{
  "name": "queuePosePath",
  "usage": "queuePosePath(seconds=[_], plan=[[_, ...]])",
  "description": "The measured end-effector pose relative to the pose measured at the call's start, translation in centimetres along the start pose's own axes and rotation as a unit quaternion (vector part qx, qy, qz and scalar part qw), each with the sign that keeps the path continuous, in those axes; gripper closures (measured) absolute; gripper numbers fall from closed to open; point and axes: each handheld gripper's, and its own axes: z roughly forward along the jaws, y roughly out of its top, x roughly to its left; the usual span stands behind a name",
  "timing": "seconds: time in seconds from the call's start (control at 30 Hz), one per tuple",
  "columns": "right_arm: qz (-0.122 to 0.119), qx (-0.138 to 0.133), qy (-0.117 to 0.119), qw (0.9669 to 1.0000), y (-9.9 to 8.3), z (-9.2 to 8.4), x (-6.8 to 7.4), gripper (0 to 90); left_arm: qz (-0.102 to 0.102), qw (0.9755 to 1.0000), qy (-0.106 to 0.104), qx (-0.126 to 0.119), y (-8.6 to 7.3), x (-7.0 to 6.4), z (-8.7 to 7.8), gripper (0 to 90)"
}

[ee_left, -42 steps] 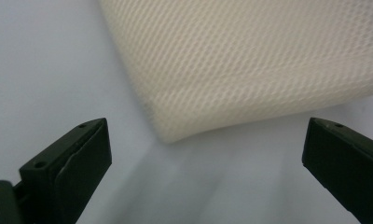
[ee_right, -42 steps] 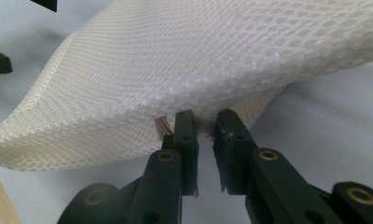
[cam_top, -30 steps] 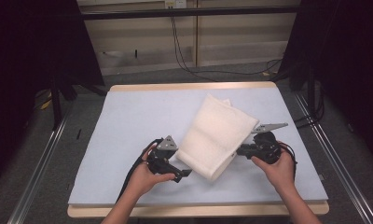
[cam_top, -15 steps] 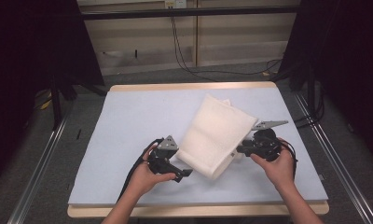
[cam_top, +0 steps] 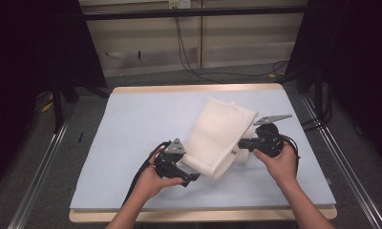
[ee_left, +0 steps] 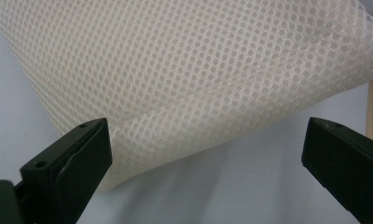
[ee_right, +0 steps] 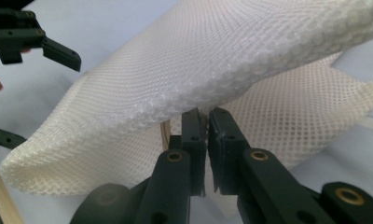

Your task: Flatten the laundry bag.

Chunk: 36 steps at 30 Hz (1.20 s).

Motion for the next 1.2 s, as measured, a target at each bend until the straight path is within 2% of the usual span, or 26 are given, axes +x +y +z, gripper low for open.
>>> queuePosePath(seconds=[0.13,0.17,0.23,0.33,0.37,0.4,0.5,0.53,0.57,0.6,0.63,0.73,0.77,0.83,0.9,0.93,0.97,1.0,1.03,1.13,1.2], plan=[[-0.001,0.000,0.002,1.0000,0.4,0.4,0.2,84.7,0.018,0.9997,0.014,-0.007,0.5,-0.5,0.4,1.1],[0.000,-0.001,0.004,1.0000,0.4,0.5,0.2,84.7,0.028,0.9995,0.014,-0.009,0.7,-0.6,0.5,1.6],[0.007,-0.002,0.005,1.0000,0.5,0.6,0.2,84.6,0.043,0.9986,0.030,-0.008,1.0,-0.9,0.6,4.6],[0.010,-0.006,0.007,0.9999,0.7,0.7,0.1,84.6,0.053,0.9978,0.038,-0.011,1.2,-1.2,0.7,17.0],[0.012,-0.005,0.010,0.9999,0.7,0.7,0.2,84.5,0.059,0.9974,0.039,-0.012,1.3,-1.2,0.6,23.4],[0.013,-0.004,0.010,0.9999,0.7,0.8,0.2,84.4,0.069,0.9964,0.048,-0.008,1.4,-1.3,0.5,35.1],[0.008,-0.001,0.007,0.9999,0.8,0.9,0.2,84.3,0.057,0.9964,0.061,-0.009,1.6,-1.1,0.3,53.0],[0.007,0.000,0.005,1.0000,0.8,1.0,0.1,84.3,0.048,0.9972,0.057,-0.011,1.5,-1.0,0.3,59.0],[0.008,0.003,0.004,1.0000,0.7,1.0,0.1,84.3,0.041,0.9977,0.053,0.000,1.6,-0.7,0.1,63.8],[0.009,0.003,0.006,0.9999,0.7,1.1,0.0,84.2,0.030,0.9979,0.057,-0.004,1.5,-0.6,0.0,71.7],[0.007,0.003,0.005,1.0000,0.7,1.2,0.0,84.0,0.026,0.9977,0.062,0.001,1.5,-0.4,-0.1,77.3],[0.006,0.005,0.004,1.0000,0.6,1.2,-0.1,84.1,-0.006,0.9978,0.065,0.001,1.3,0.3,-0.5,90.0],[0.007,0.006,0.003,0.9999,0.6,1.2,-0.1,84.1,-0.017,0.9977,0.065,-0.001,1.2,0.5,-0.6,90.0],[0.007,0.004,0.005,1.0000,0.5,1.2,-0.2,84.2,-0.022,0.9976,0.066,0.001,1.1,0.7,-0.8,90.0],[0.006,0.007,0.002,1.0000,0.5,1.3,-0.3,84.6,-0.023,0.9987,0.045,-0.006,1.1,0.6,-0.8,90.0],[0.006,0.006,0.003,1.0000,0.5,1.3,-0.3,84.8,-0.021,0.9989,0.042,-0.005,1.2,0.3,-0.8,86.9],[0.007,0.008,0.010,0.9999,0.5,1.4,-0.1,85.0,-0.016,0.9988,0.045,-0.011,1.2,0.1,-0.7,67.1],[0.007,0.008,0.010,0.9999,0.5,1.4,-0.1,85.0,-0.014,0.9991,0.039,-0.008,1.3,-0.1,-0.7,67.1],[0.006,0.010,0.009,0.9999,0.5,1.4,-0.1,85.0,-0.011,0.9996,0.025,-0.005,1.5,-0.4,-0.4,62.2],[0.003,0.010,0.014,0.9998,0.4,1.4,0.3,85.1,0.011,0.9998,0.019,-0.003,1.7,-1.1,0.0,35.0],[0.005,0.009,0.016,0.9998,0.4,1.4,0.4,85.1,0.023,0.9996,0.018,-0.007,1.7,-1.6,0.5,22.3]])
